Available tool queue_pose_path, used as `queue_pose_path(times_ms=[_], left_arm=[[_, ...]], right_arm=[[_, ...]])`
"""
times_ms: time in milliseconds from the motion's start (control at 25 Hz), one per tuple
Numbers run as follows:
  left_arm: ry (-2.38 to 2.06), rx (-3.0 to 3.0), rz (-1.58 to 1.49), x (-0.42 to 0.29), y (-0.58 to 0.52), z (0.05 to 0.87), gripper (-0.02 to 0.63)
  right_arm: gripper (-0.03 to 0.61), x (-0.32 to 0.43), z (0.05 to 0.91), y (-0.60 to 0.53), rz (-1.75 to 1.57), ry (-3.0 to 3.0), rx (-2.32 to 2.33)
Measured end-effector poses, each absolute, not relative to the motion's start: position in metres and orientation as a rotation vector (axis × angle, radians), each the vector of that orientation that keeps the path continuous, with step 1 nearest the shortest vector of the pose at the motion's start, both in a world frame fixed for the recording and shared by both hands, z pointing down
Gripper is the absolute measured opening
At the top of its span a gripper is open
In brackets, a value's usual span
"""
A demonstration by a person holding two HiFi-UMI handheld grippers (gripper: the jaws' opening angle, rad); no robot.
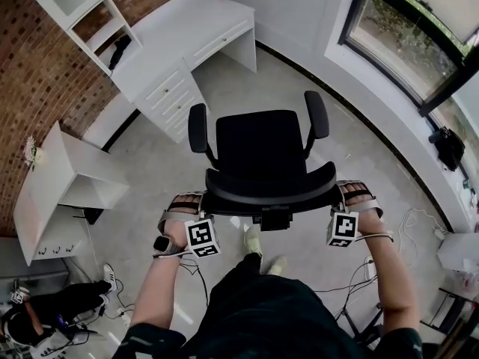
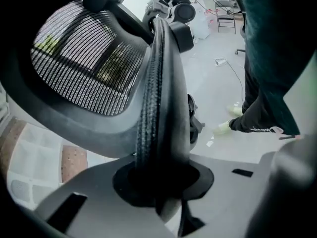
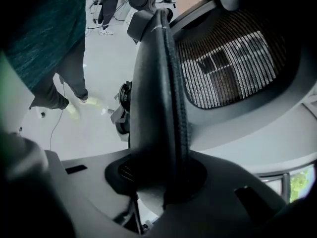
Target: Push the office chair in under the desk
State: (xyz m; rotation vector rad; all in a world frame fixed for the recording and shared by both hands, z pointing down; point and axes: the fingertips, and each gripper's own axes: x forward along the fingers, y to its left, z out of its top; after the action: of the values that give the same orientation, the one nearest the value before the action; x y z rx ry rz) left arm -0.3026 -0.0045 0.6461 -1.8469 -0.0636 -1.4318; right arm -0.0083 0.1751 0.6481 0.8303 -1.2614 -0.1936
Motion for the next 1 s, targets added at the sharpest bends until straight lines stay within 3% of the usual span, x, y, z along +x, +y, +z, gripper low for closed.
queue_pose_path(times_ms=[1000], left_arm=[[-0.087, -1.834, -1.397, -0.250, -0.090, 0.644, 0.075]], right_arm=[[0.077, 0.039, 0.649, 0.102, -0.157, -1.234, 0.882]])
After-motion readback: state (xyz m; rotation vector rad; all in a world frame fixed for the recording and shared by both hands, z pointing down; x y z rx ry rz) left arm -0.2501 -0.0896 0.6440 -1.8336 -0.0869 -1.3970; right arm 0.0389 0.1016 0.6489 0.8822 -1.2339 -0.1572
